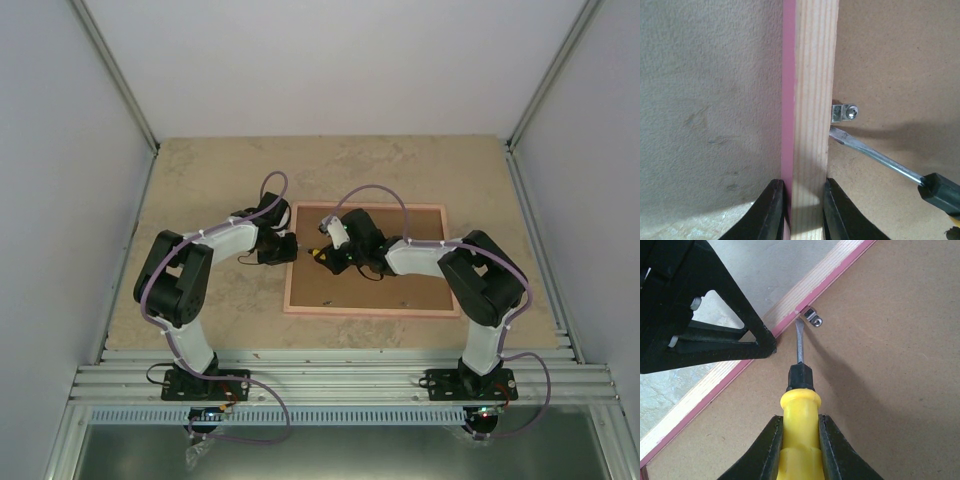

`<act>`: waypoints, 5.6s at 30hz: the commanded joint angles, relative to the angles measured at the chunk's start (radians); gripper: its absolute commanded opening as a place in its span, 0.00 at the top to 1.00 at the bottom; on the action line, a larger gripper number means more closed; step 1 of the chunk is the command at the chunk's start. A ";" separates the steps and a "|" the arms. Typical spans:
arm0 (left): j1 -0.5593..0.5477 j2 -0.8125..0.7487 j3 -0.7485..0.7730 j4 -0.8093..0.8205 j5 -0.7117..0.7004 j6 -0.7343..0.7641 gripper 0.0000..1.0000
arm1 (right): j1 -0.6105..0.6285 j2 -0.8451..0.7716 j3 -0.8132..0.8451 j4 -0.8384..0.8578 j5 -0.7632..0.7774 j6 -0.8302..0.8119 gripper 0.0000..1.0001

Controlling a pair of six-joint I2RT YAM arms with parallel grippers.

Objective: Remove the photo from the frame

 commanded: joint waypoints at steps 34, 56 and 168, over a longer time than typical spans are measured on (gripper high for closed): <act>-0.009 -0.034 -0.131 0.002 0.075 -0.103 1.00 | 0.079 -0.021 -0.032 0.046 0.390 0.254 1.00; -0.009 -0.256 -0.378 0.239 0.113 -0.502 1.00 | -0.040 -0.301 -0.173 -0.005 0.372 0.156 1.00; -0.044 0.013 0.023 -0.129 -0.034 0.046 0.89 | -0.115 -0.115 -0.045 -0.067 -0.077 0.005 1.00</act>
